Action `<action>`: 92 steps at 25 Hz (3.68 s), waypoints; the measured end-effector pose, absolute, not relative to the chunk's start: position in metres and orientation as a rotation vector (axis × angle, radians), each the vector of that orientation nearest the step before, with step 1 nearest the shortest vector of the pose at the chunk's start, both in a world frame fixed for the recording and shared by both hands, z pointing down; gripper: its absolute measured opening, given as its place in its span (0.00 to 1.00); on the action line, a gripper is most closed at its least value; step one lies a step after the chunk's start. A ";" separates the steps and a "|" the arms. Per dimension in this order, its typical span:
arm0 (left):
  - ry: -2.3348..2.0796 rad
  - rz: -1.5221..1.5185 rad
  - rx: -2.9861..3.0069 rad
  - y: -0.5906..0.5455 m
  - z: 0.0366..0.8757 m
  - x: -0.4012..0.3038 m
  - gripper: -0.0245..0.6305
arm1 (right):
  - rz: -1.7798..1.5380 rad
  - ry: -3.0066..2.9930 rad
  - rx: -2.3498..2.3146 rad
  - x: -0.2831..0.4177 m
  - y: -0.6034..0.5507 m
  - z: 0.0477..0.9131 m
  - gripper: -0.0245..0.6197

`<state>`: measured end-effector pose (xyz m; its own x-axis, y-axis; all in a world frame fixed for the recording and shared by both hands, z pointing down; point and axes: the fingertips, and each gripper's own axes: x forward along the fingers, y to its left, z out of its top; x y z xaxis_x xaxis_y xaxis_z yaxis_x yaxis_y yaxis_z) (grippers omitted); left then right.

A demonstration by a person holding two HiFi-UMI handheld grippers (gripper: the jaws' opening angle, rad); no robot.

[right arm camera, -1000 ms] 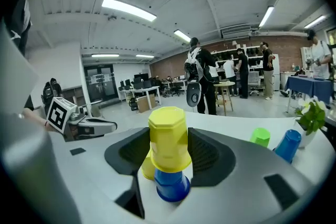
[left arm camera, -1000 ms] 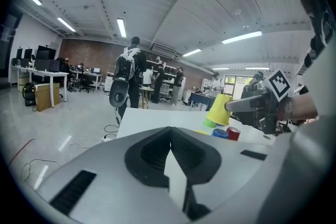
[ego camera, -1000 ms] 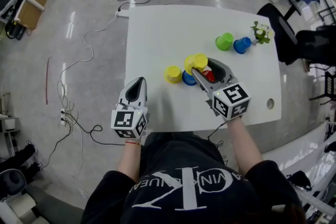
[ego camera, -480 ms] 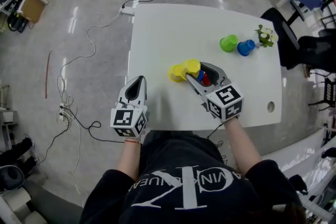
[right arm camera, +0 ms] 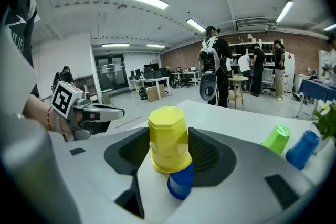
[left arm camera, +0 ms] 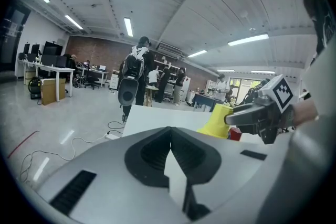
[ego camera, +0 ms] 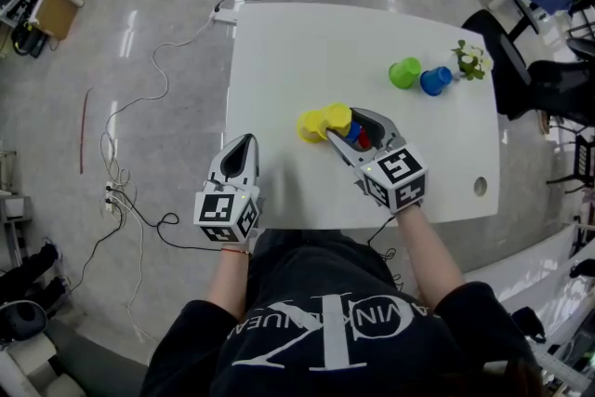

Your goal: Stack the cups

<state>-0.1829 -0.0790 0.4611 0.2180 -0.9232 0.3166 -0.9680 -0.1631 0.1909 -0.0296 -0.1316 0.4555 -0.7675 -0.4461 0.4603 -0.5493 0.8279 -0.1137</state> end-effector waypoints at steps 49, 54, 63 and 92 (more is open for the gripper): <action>-1.708 0.268 2.170 -0.128 0.472 -0.157 0.04 | 0.418 -2.537 1.056 0.110 -0.200 0.461 0.47; -1.713 0.293 2.156 -0.134 0.476 -0.156 0.04 | 0.392 -2.445 1.218 0.134 -0.234 0.480 0.47; -1.721 0.325 2.131 -0.144 0.487 -0.154 0.04 | 0.451 -2.375 1.332 0.143 -0.286 0.519 0.49; -1.652 0.263 2.214 -0.139 0.473 -0.130 0.04 | 0.404 -2.593 1.137 0.107 -0.199 0.442 0.40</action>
<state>-0.1303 -0.1387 0.4733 0.2973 -0.8844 0.3599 -0.9524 -0.2481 0.1771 0.1068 -0.1990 0.4423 -0.6507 -0.6674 0.3621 -0.7460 0.6509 -0.1408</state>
